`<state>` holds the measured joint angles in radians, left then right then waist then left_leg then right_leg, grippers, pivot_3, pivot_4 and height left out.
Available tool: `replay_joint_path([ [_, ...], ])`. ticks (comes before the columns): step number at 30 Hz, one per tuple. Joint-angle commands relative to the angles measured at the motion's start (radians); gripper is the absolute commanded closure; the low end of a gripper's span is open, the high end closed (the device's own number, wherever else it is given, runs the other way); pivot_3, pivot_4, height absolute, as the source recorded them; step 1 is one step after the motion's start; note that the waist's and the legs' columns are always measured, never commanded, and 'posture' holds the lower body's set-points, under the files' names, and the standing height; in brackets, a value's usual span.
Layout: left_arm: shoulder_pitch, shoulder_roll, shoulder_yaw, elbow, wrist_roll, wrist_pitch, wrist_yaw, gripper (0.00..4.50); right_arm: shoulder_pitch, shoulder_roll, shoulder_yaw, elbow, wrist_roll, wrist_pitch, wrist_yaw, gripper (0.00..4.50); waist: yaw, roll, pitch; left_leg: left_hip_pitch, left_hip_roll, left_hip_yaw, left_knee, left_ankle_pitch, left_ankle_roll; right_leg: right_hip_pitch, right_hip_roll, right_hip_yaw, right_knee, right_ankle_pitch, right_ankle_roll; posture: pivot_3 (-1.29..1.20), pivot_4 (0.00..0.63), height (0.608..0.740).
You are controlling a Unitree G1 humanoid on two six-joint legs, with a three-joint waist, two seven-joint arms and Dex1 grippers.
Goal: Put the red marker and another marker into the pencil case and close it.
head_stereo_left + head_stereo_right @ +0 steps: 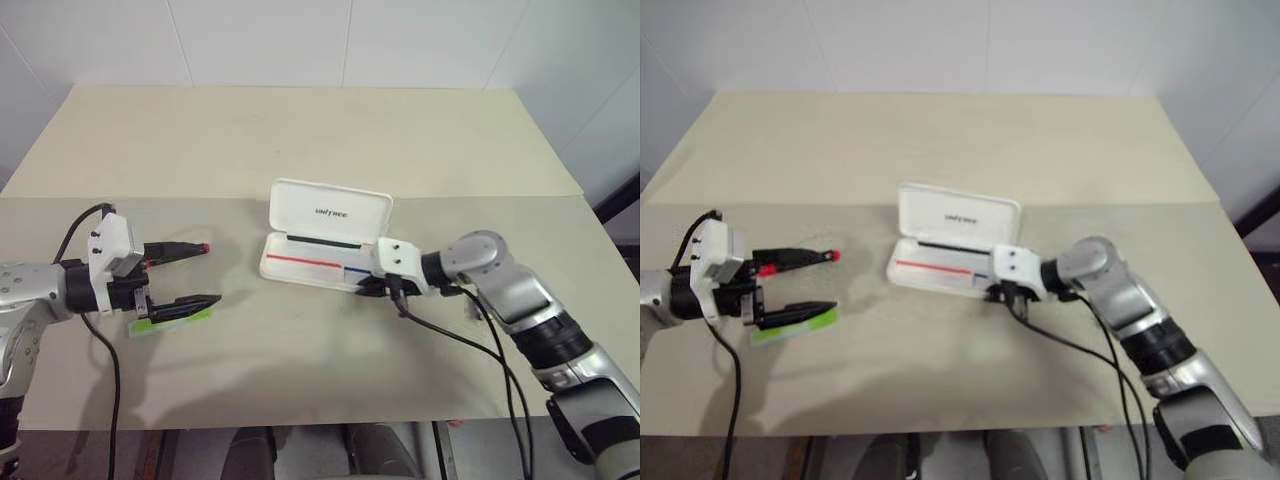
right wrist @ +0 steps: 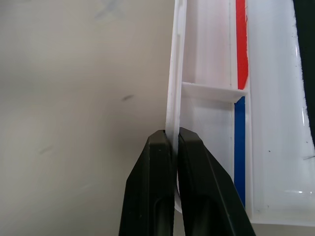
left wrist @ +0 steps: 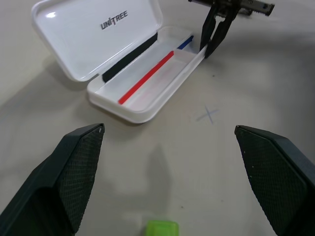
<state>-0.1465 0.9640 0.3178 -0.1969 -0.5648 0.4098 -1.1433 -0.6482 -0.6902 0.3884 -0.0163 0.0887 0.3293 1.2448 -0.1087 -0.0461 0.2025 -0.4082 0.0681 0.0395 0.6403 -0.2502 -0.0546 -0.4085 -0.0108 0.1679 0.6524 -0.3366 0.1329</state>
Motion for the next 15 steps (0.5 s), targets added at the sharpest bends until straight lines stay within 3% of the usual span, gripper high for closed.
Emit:
replay_joint_path([
  [1, 0.002, 0.021, 0.043, -0.017, 0.009, -0.039, -0.013, 0.00, 0.042, -0.045, -0.038, -0.095, 0.046, -0.097, 0.074, 4.46, 0.000, 0.000, 0.000, 0.000, 0.000, 0.000, 0.000, 0.000, 0.000, 0.000, 0.000, 0.000, 0.000, 0.000, 0.000, 0.00, 0.150, 0.740],
  [8, 0.032, 0.022, 0.062, -0.047, 0.001, -0.028, -0.012, 0.00, 0.122, -0.075, -0.037, -0.136, 0.021, -0.149, 0.059, 4.46, -0.004, 0.000, 0.000, 0.001, 0.000, 0.000, 0.000, 0.000, 0.000, 0.000, 0.000, 0.001, 0.001, 0.000, 0.000, 0.00, 0.150, 0.740],
  [15, 0.031, 0.024, 0.061, -0.079, -0.012, -0.002, -0.005, 0.00, 0.131, -0.027, 0.005, -0.137, -0.045, -0.151, -0.002, 4.46, -0.006, 0.000, 0.000, 0.001, 0.000, 0.001, 0.000, 0.000, 0.000, 0.000, 0.000, 0.001, 0.001, 0.000, -0.001, 0.00, 0.150, 0.740],
])
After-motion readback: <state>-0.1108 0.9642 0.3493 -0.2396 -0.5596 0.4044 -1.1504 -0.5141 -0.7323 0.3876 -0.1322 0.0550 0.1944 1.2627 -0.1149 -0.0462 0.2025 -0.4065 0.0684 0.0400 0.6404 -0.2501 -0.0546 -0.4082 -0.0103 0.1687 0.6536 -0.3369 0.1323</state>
